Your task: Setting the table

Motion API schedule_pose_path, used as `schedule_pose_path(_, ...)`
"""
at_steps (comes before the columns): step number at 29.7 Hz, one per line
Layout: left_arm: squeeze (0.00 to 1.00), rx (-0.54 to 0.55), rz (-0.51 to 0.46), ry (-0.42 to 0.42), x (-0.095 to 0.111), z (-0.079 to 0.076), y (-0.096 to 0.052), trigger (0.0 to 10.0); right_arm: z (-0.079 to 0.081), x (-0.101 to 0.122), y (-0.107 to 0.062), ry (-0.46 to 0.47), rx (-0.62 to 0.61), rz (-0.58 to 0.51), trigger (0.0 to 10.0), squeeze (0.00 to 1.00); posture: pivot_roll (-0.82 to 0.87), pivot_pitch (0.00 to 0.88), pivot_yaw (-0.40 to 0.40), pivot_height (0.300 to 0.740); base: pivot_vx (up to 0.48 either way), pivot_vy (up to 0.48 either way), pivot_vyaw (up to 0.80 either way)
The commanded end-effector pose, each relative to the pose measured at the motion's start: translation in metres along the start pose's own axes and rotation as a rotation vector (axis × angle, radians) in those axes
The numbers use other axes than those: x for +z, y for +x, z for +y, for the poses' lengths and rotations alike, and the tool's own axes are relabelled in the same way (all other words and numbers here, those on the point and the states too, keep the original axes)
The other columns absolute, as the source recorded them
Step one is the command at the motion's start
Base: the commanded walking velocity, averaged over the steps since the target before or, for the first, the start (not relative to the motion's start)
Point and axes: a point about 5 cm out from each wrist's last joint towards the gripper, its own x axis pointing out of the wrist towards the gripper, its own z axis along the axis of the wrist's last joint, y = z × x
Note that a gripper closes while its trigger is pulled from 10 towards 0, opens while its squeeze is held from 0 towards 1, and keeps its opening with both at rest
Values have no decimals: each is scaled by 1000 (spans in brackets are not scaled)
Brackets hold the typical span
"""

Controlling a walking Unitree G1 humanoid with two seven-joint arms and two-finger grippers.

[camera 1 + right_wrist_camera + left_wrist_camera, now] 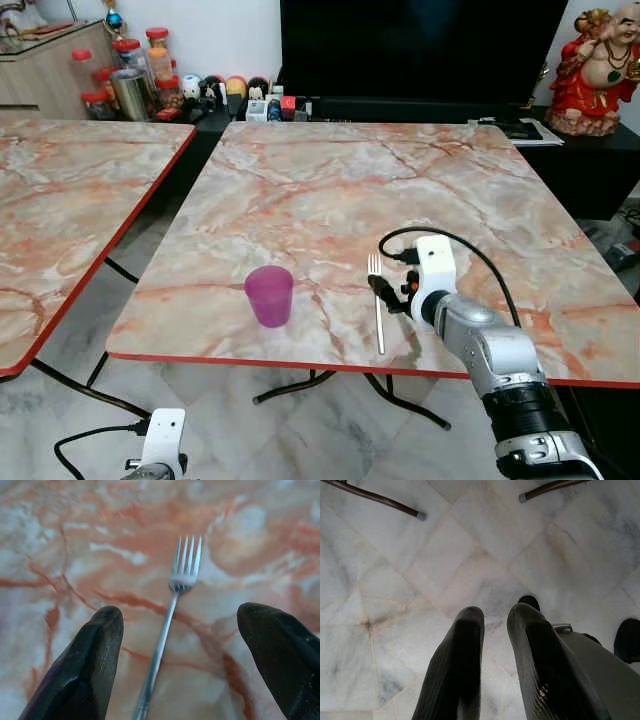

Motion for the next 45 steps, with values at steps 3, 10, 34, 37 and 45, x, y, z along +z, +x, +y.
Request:
schedule_pose_path(3,0,6,11,7,-3,-1,0,10000,4,-4,8,3,11,24,10000,0,-29,0,-30,740,0,0,0)
schedule_pose_path(10,0,11,14,2,-5,-1,0,10000,8,-9,14,24,17,48,10000,0,-18,0,-38,740,0,0,0)
schedule_pose_path(34,0,9,15,-22,-4,-4,0,10000,-10,-30,21,-77,-91,101,10000,0,-22,0,-55,740,0,0,0)
schedule_pose_path(37,0,9,17,-26,-4,-5,0,10000,-11,-33,22,-98,-97,106,10000,0,-24,0,-56,740,0,0,0)
schedule_pose_path(45,0,9,18,-31,-3,-6,0,10000,-14,-34,22,-146,-100,105,0,0,-29,0,-62,740,0,0,0)
